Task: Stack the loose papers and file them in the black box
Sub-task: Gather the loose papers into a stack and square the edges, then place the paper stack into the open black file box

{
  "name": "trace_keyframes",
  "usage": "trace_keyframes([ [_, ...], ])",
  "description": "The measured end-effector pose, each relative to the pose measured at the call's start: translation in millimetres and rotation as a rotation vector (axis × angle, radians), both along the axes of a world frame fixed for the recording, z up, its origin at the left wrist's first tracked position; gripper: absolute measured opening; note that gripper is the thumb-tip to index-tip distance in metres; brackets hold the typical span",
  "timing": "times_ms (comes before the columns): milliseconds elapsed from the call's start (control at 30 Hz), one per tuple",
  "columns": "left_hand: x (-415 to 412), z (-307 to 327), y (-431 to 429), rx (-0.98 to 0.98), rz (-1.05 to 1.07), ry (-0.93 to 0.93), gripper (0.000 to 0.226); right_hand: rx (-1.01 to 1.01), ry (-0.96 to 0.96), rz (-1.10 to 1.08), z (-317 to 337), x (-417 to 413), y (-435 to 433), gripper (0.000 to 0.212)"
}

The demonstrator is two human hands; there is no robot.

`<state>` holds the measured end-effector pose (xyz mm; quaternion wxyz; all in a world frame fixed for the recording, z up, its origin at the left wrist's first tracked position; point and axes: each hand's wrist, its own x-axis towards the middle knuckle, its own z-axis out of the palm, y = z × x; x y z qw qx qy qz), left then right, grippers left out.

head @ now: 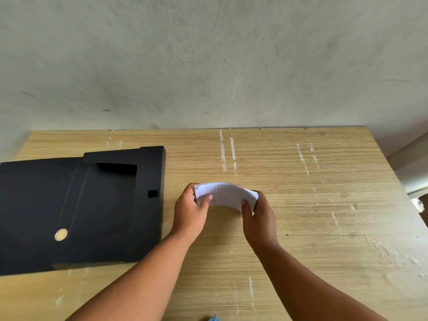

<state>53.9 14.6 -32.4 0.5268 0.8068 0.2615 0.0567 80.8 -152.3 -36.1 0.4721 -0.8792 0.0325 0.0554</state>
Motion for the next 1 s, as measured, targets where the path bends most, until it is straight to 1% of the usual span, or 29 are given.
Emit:
trace_keyframes([
  [67, -4, -7, -3, -0.021, -0.004, 0.057, 0.020, 0.000, 0.041, -0.006, -4, -3, 0, 0.020],
  [133, -7, -11, -6, -0.028, 0.011, 0.072, 0.021, 0.005, 0.059, -0.003, -5, -5, -1, 0.023],
  [267, -7, -13, -8, -0.044, 0.045, 0.070, 0.022, 0.001, 0.053, -0.001, -4, -7, -2, 0.023],
  [400, -6, -12, -12, -0.023, 0.023, 0.164, 0.025, 0.009, 0.109, -0.035, -7, -10, -2, 0.023],
  [500, -4, -5, -10, -0.012, 0.020, 0.203, 0.015, -0.002, 0.142, -0.015, -6, -8, -4, 0.025],
  [533, -4, -1, -8, -0.009, 0.019, 0.195, 0.010, -0.009, 0.154, 0.000, -5, -7, -5, 0.022],
  [600, -6, 9, -2, -0.042, 0.029, 0.160, 0.007, 0.016, 0.197, 0.023, -2, -5, -10, 0.011],
  [633, -7, 15, 1, -0.086, 0.048, 0.144, 0.006, 0.060, 0.231, 0.021, 1, -5, -12, 0.007],
  [700, -9, 26, 6, -0.231, 0.119, 0.119, 0.006, 0.195, 0.306, -0.009, 7, -6, -13, 0.009],
  [833, -14, 40, 8, -0.552, 0.266, 0.092, 0.016, 0.513, 0.421, -0.109, 21, -16, 0, 0.012],
  [900, -18, 46, 6, -0.693, 0.326, 0.040, 0.021, 0.654, 0.468, -0.134, 29, -22, 13, 0.014],
  [933, -21, 49, 7, -0.722, 0.351, 0.009, 0.022, 0.692, 0.480, -0.129, 32, -26, 22, 0.016],
  [1000, -27, 54, 15, -0.674, 0.383, -0.031, 0.023, 0.722, 0.484, -0.108, 36, -33, 39, 0.019],
])
